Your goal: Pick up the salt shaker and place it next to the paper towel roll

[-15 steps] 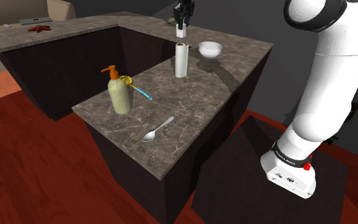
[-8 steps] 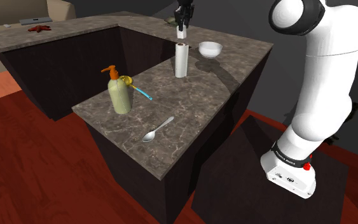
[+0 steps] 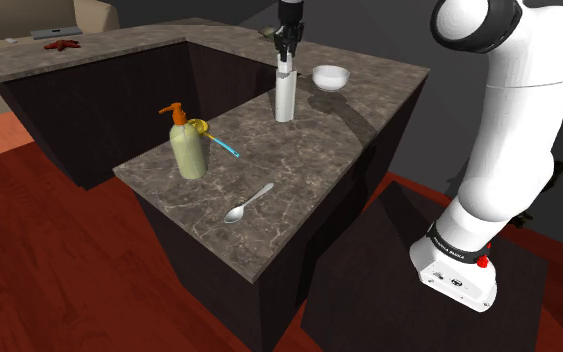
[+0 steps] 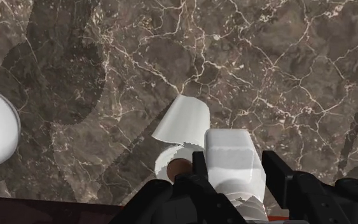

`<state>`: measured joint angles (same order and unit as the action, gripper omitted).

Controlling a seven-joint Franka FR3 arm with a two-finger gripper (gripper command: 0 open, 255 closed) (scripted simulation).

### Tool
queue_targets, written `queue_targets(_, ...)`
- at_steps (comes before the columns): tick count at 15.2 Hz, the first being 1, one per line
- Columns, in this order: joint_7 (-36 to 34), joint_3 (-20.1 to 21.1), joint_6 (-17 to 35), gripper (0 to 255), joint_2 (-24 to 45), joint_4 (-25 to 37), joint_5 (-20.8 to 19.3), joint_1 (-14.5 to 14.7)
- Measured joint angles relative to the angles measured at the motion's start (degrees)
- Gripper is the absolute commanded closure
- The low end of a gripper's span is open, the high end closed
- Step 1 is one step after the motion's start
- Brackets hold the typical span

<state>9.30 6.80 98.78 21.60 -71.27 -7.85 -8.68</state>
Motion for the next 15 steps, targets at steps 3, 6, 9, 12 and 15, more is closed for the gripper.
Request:
queue_targets(3,-0.1,0.0,2.6,255,-0.6,-3.2,0.0,-0.2)
queue_targets(6,-0.4,0.0,5.1,255,-0.8,-5.9,0.0,-0.3)
queue_targets(9,-0.7,0.0,7.4,255,-1.2,-8.6,-0.1,-0.3)
queue_targets(12,-0.9,-0.1,9.8,255,-1.1,-10.9,-0.1,-0.4)
queue_targets(15,-1.0,-0.1,12.1,255,-1.1,-13.3,-0.2,-0.6)
